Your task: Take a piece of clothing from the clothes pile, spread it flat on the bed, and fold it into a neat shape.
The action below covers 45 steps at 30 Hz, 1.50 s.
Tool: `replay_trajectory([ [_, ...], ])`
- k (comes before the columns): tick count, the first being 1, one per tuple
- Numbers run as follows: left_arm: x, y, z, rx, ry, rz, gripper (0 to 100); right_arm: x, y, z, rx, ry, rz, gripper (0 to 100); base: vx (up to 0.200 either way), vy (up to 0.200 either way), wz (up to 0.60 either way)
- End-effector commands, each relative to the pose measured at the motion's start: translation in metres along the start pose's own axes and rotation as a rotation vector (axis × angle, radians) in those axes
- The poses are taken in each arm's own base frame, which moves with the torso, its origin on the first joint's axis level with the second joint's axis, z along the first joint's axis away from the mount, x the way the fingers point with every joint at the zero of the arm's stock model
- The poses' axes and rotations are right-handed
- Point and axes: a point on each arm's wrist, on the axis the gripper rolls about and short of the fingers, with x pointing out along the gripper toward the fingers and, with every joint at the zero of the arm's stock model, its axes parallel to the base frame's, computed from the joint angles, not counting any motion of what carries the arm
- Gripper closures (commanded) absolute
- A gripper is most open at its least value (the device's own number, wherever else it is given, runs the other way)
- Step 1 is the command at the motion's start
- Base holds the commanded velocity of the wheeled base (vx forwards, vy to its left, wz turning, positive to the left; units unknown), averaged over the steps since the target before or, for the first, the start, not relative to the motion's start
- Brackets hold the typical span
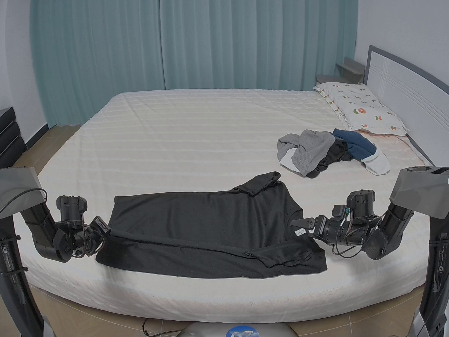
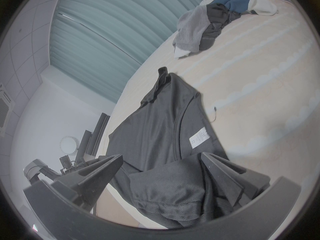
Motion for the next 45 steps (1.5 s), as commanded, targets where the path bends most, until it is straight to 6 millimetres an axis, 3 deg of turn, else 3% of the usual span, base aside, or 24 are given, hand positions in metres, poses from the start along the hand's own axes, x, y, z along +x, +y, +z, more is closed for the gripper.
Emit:
replay_trajectory([
  [1, 0.0, 0.001, 0.0, -0.001, 0.002, 0.002, 100, 0.007, -0.005, -0.011, 0.009, 0.037, -0.011, 0, 0.0, 0.0, 0.0],
  [21, 0.0, 0.002, 0.001, -0.004, -0.001, 0.005, 100, 0.014, -0.013, -0.023, -0.017, 0.075, -0.03, 0, 0.0, 0.0, 0.0],
  [22, 0.0, 0.002, 0.001, -0.003, -0.001, 0.005, 100, 0.014, -0.012, -0.022, -0.018, 0.074, -0.03, 100, 0.0, 0.0, 0.0],
  [35, -0.004, 0.0, 0.002, -0.001, -0.007, -0.002, 100, 0.009, -0.013, -0.015, -0.007, 0.048, -0.029, 100, 0.0, 0.0, 0.0],
  [45, -0.007, 0.001, 0.005, -0.004, -0.017, -0.001, 100, -0.014, -0.002, 0.003, -0.006, -0.048, 0.012, 100, 0.0, 0.0, 0.0],
])
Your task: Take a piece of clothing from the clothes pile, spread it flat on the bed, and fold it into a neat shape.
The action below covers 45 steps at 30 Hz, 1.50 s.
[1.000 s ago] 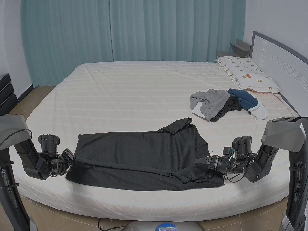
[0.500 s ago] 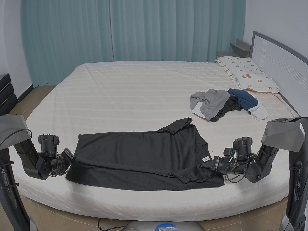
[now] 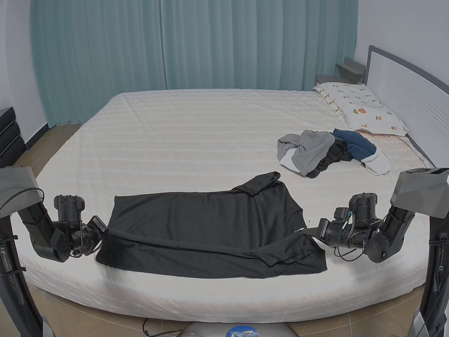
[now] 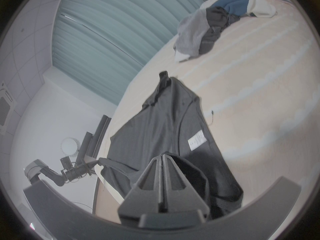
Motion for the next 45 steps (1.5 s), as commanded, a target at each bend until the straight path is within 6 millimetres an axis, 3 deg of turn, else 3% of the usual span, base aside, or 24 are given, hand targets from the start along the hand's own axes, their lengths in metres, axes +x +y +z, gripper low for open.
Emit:
replay_trajectory([
  [1, -0.001, 0.0, 0.002, -0.004, -0.007, -0.001, 100, -0.009, 0.004, 0.008, 0.007, -0.053, 0.022, 100, 0.0, 0.0, 0.0],
  [21, 0.004, 0.003, 0.008, -0.02, -0.022, 0.003, 100, -0.01, 0.006, 0.015, 0.032, -0.129, 0.045, 100, 0.0, 0.0, 0.0],
  [29, 0.021, 0.008, 0.005, -0.024, -0.006, 0.023, 100, -0.005, 0.004, 0.024, 0.03, -0.169, 0.039, 100, 0.0, 0.0, 0.0],
  [45, 0.036, 0.01, 0.003, -0.047, 0.007, 0.031, 100, 0.012, -0.007, 0.017, 0.06, -0.148, 0.021, 100, 0.0, 0.0, 0.0],
])
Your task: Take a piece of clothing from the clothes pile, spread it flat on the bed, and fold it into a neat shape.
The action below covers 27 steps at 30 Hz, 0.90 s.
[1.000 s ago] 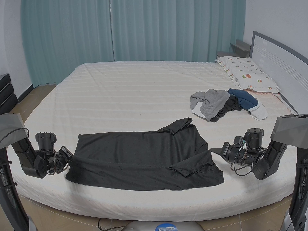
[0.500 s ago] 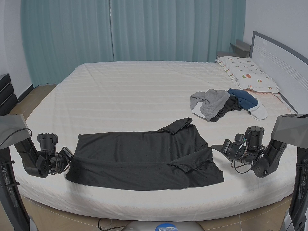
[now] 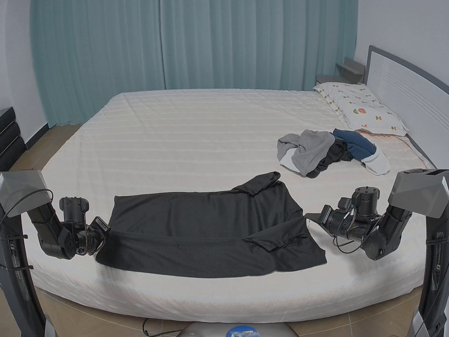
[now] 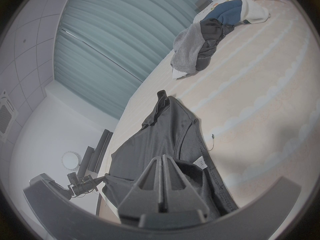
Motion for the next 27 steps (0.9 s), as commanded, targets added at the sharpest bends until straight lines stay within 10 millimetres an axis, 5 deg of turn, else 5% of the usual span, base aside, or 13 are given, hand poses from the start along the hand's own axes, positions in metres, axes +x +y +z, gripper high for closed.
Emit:
replay_trajectory([
  [1, 0.004, 0.002, -0.001, -0.001, 0.005, 0.006, 100, 0.005, -0.005, -0.005, 0.005, 0.013, -0.008, 100, 0.0, 0.0, 0.0],
  [8, 0.003, 0.001, -0.001, -0.002, 0.003, 0.004, 100, 0.01, -0.006, -0.008, 0.004, 0.025, -0.005, 100, 0.0, 0.0, 0.0],
  [9, 0.004, 0.001, 0.0, -0.002, 0.001, 0.002, 0, 0.012, -0.008, -0.01, 0.007, 0.028, -0.006, 100, 0.0, 0.0, 0.0],
  [10, 0.004, 0.001, 0.0, -0.002, 0.001, 0.002, 0, 0.012, -0.008, -0.01, 0.007, 0.028, -0.006, 0, 0.0, 0.0, 0.0],
  [15, 0.002, -0.002, 0.003, -0.027, -0.011, -0.008, 0, 0.005, 0.001, -0.004, 0.008, 0.004, -0.001, 0, 0.0, 0.0, 0.0],
  [21, -0.01, -0.002, 0.016, -0.07, -0.04, -0.03, 0, -0.013, 0.036, 0.002, 0.126, -0.048, 0.008, 0, 0.0, 0.0, 0.0],
  [27, -0.011, 0.003, 0.021, -0.105, -0.024, -0.045, 0, -0.01, 0.044, -0.03, 0.165, 0.089, -0.043, 0, 0.0, 0.0, 0.0],
])
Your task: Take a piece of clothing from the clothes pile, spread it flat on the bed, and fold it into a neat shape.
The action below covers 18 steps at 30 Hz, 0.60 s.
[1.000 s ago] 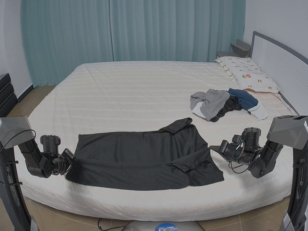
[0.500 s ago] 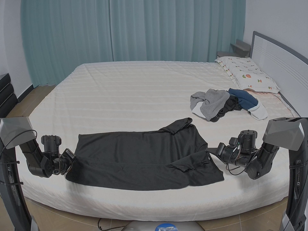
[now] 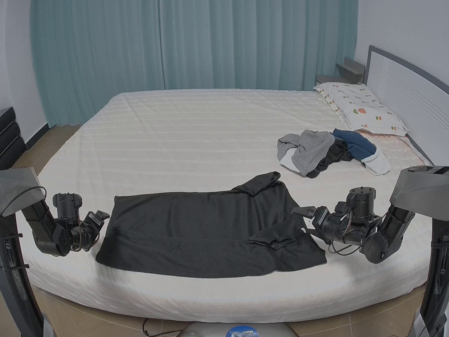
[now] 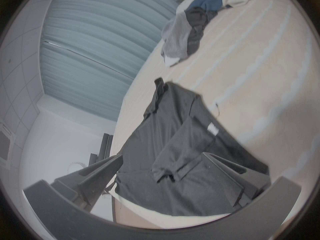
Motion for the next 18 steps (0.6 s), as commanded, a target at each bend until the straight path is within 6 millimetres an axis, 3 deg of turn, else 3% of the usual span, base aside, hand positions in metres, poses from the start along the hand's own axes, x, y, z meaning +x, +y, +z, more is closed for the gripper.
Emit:
replay_trajectory([
  [1, -0.004, 0.001, 0.006, -0.034, 0.006, -0.022, 0, 0.0, 0.015, -0.019, 0.011, 0.071, 0.002, 0, 0.0, 0.0, 0.0],
  [6, -0.004, 0.002, 0.004, -0.057, 0.028, -0.027, 0, 0.019, 0.019, -0.031, 0.054, 0.08, -0.022, 0, 0.0, 0.0, 0.0],
  [10, -0.003, 0.004, 0.003, -0.056, 0.033, -0.023, 0, 0.031, 0.005, -0.038, 0.062, 0.079, -0.082, 0, 0.0, 0.0, 0.0],
  [18, -0.002, 0.004, 0.001, -0.049, 0.034, -0.02, 0, 0.033, 0.008, -0.041, 0.058, 0.073, -0.114, 0, 0.0, 0.0, 0.0],
])
